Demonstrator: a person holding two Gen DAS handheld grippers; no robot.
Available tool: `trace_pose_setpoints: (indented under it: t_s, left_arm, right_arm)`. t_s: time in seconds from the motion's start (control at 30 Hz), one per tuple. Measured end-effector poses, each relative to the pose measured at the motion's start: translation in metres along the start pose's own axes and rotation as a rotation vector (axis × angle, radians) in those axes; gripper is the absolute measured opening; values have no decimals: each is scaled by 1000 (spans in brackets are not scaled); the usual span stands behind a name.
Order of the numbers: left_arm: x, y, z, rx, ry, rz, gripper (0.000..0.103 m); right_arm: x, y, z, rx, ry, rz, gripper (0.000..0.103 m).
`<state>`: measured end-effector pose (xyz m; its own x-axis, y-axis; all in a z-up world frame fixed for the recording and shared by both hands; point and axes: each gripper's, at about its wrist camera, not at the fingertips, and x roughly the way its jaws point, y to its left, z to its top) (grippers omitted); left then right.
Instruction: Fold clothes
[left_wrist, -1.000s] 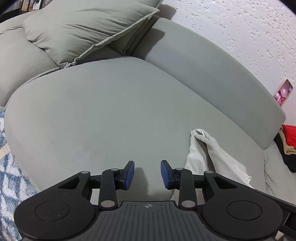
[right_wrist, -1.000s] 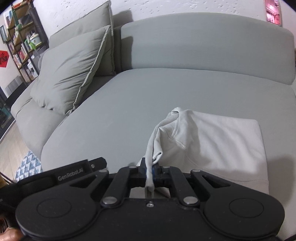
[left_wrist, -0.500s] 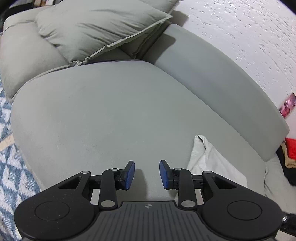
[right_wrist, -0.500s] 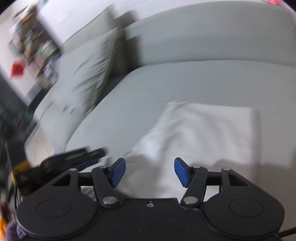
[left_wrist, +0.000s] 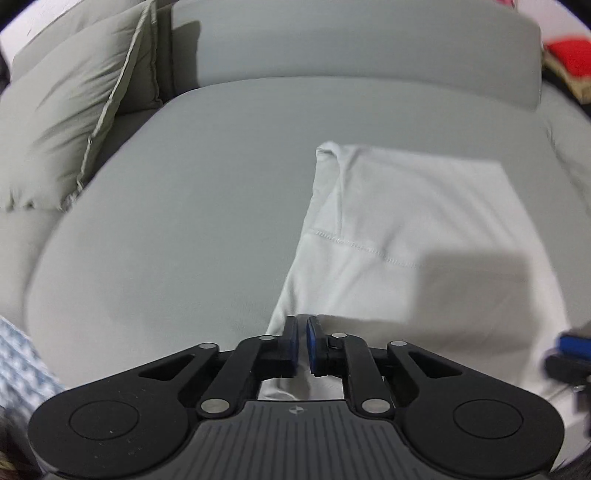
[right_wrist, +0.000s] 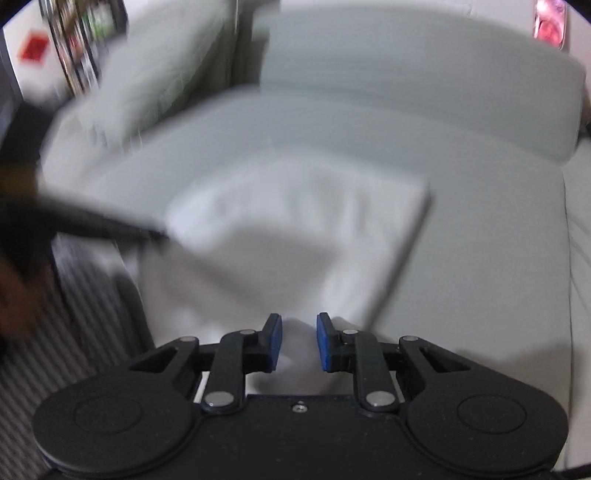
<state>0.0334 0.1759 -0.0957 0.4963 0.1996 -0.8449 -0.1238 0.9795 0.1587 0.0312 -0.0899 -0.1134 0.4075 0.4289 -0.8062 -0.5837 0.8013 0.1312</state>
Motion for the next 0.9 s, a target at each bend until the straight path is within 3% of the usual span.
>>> trace_pose_setpoints:
  t_s: [0.07,0.2,0.33,0.5,0.6,0.7,0.8,0.87,0.9]
  left_arm:
    - [-7,1,-8,29,-17,37,17]
    - [-32,22,-17,-69,-83,-29,19]
    - [-52,20,-6,-107,-240,-71,19]
    - [-32,-14,29,-78,-302,-203,18]
    - [1,-46,47,-9,-281,-247,16]
    - [40,-57,58,-8,-248,-260,15]
    - [73,-40,57,-157,-182,-206,12]
    - [79,-19,56,-306,-165,-250,12]
    - [75,-17,56,-317,-179,-173,11]
  right_arm:
    - [-14,-6,-12,5,-3,17,20]
    - [-38,-32,-20,84,-2,110,20]
    - [-47,-56,-7,164,-132,134,21]
    - [2,-90,30,362,-237,176,6]
    - [45,-94,47,462,-219,313,6]
    - [88,-91,58,469,-152,394,6]
    - [119,-110,55,568,-147,419,0]
    - [129,-131,46,675,-199,411,0]
    - [129,-142,41,737,-242,386,0]
